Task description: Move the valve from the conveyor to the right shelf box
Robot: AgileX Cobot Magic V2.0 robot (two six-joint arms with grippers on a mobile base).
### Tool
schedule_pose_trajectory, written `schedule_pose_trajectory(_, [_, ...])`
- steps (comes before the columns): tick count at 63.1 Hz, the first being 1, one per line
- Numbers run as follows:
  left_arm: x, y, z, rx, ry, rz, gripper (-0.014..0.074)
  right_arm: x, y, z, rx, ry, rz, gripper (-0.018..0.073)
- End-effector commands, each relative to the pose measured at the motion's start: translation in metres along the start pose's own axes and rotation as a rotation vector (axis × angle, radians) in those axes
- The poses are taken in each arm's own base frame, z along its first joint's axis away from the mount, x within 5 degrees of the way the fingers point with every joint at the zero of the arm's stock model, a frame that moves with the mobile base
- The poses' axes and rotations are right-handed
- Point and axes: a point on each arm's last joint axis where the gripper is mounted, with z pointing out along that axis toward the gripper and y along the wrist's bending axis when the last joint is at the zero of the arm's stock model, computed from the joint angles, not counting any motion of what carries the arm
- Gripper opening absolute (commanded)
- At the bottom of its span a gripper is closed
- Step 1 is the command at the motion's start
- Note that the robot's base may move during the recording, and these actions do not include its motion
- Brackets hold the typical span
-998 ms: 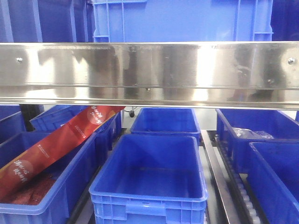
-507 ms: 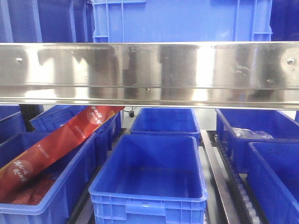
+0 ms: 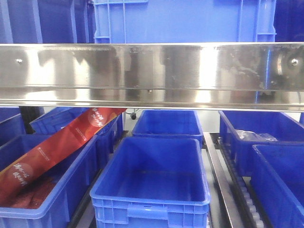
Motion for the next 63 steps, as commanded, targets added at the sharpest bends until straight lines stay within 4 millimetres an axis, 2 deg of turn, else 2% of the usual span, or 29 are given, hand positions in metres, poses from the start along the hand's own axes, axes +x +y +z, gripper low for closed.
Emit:
schedule_pose_trajectory(1, [-0.001, 0.000, -0.001, -0.002, -0.016, -0.009, -0.0111, -0.001, 0.000, -0.001, -0.006, -0.027, -0.054, -0.0168])
schedule_pose_trajectory(30, [-0.001, 0.000, -0.001, -0.001, -0.018, -0.009, -0.0111, -0.003, 0.003, -0.001, -0.052, -0.045, -0.050, -0.0168])
schedule_pose_trajectory(39, [-0.001, 0.000, -0.001, -0.001, -0.018, -0.009, -0.0111, 0.000, 0.003, -0.001, -0.055, -0.004, 0.100, -0.0168])
schedule_pose_trajectory(54, [-0.001, 0.000, -0.001, -0.001, -0.018, -0.009, -0.0111, 0.008, 0.003, -0.002, -0.053, 0.077, 0.097, -0.0168])
schedule_pose_trajectory(63, [-0.001, 0.000, -0.001, -0.001, -0.018, -0.009, -0.0111, 0.007, 0.003, -0.002, -0.053, 0.070, 0.098, -0.0168])
